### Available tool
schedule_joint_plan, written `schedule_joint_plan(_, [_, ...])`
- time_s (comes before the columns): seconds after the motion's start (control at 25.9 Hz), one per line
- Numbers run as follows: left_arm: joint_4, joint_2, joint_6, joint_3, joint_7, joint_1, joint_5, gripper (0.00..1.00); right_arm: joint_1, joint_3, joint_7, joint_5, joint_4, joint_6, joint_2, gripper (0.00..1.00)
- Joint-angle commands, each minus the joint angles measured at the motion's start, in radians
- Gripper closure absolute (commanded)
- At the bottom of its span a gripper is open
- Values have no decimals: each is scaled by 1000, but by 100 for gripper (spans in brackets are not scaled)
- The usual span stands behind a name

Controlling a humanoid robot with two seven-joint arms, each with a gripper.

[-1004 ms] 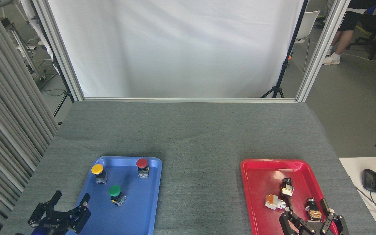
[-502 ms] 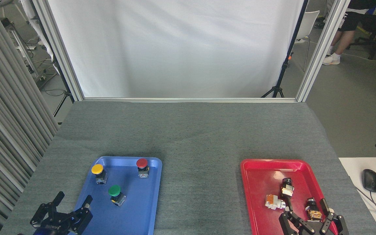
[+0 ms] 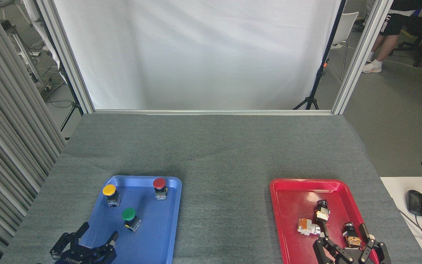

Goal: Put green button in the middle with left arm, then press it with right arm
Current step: 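Grasp the green button with the left hand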

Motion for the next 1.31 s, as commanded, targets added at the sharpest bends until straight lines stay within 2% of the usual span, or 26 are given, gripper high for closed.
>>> schedule_joint_plan(0.0, [38,-2,-27,-16,-3,-16,-2,1,1,-1,-1,0,0,0,1,0])
schedule_joint_plan(0.42, [168,-2,-29,-99,-6,-125,-2,1,-19,-9,-1,0,0,0,4,0])
schedule_joint_plan(0.69, [301,-3,-27,-170,-3,-230,-5,1,-19,-4,-1,0,0,0,-1,0])
schedule_joint_plan(1.04, [349,-13,-24,-217,-4,-271,-5,2,-18,-4,-1,0,0,0,-9,0])
schedule_joint_plan(1.12, [366,-23,-21,-223,-4,-279,-5,7,-18,-4,-1,0,0,0,-9,0])
schedule_joint_plan(1.27, [387,-42,-17,-223,-3,-293,-5,35,-19,-4,-1,0,0,0,-9,0])
